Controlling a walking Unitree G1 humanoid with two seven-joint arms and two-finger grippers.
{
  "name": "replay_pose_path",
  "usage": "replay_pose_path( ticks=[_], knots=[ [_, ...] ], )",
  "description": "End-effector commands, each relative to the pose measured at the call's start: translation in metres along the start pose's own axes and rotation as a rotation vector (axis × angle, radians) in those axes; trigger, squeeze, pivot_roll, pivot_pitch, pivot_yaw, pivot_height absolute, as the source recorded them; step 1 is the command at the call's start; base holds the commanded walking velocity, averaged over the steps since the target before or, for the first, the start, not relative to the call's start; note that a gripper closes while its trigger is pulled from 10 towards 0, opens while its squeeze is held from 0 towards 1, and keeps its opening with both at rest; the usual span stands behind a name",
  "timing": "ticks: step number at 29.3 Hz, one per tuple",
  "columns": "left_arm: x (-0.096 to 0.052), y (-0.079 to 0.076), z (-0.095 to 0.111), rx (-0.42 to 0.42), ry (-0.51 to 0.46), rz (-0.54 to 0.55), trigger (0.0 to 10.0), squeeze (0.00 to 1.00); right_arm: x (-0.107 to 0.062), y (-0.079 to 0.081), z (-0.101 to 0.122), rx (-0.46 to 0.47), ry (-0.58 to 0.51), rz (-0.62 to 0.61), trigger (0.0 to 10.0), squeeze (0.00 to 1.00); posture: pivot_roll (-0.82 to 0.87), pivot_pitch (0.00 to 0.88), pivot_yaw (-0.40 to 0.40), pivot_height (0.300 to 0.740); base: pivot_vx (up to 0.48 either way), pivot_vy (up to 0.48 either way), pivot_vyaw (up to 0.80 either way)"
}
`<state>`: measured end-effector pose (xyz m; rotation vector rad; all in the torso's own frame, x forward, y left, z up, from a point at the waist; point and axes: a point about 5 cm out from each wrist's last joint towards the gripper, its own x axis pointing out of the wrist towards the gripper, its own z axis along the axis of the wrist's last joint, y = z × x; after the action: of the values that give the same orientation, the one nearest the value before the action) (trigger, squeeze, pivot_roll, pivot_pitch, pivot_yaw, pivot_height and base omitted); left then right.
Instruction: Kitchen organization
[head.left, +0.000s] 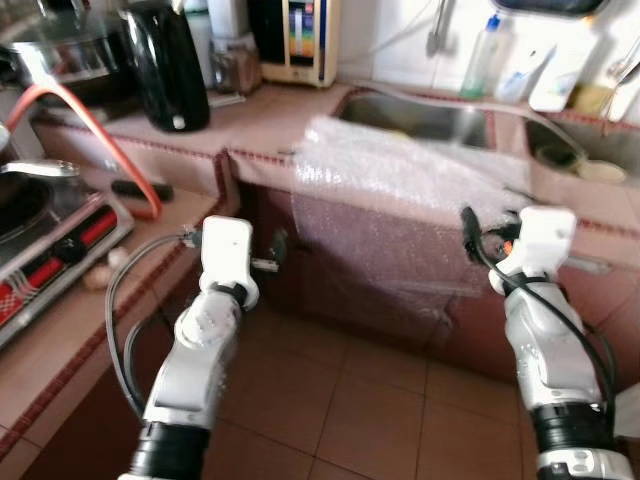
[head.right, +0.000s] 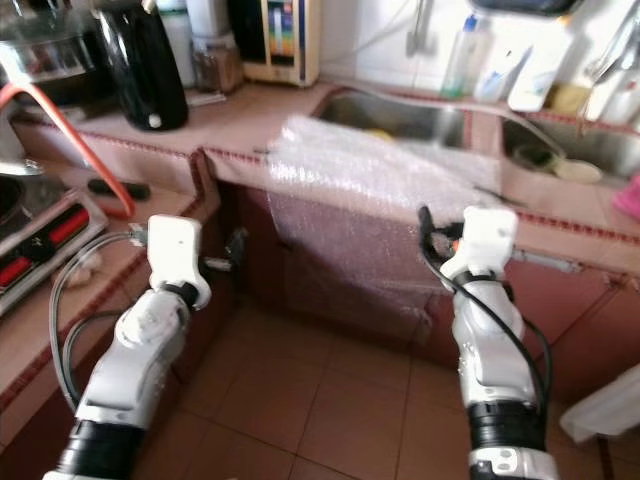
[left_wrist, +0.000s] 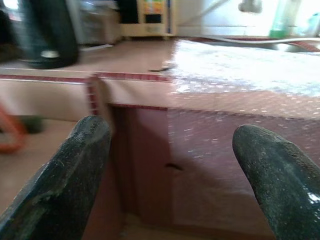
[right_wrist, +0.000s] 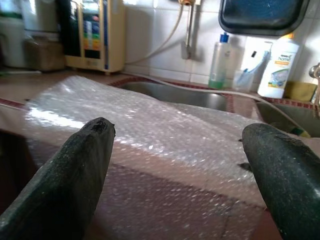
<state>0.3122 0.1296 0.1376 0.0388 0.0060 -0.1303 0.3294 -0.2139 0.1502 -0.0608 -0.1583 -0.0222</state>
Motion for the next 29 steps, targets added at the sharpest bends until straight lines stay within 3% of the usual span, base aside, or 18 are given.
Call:
replay_pose_path(
  ticks=[1, 20, 26, 29],
  knots=[
    [0.000, -0.003, -0.001, -0.004, 0.000, -0.019, 10.0, 0.00, -0.001, -0.002, 0.002, -0.009, -0.006, -0.001, 10.0, 0.00, -0.01, 0.000, 0.015, 0.740, 0.000, 0.000, 0.00],
    [0.007, -0.009, -0.009, -0.082, 0.021, -0.070, 10.0, 0.00, -0.001, -0.006, 0.001, -0.023, 0.002, -0.016, 10.0, 0.00, -0.04, 0.000, 0.014, 0.740, 0.000, 0.000, 0.00],
    [0.007, -0.011, -0.020, -0.083, 0.054, -0.076, 10.0, 0.00, -0.003, -0.007, -0.005, -0.025, 0.027, -0.019, 10.0, 0.00, -0.03, 0.000, 0.011, 0.740, 0.000, 0.000, -0.75],
    [0.003, -0.008, -0.037, -0.091, 0.107, -0.082, 10.0, 0.00, -0.006, -0.005, -0.013, -0.023, 0.053, -0.021, 10.0, 0.00, -0.03, 0.000, 0.015, 0.740, 0.000, 0.000, -0.80]
  ],
)
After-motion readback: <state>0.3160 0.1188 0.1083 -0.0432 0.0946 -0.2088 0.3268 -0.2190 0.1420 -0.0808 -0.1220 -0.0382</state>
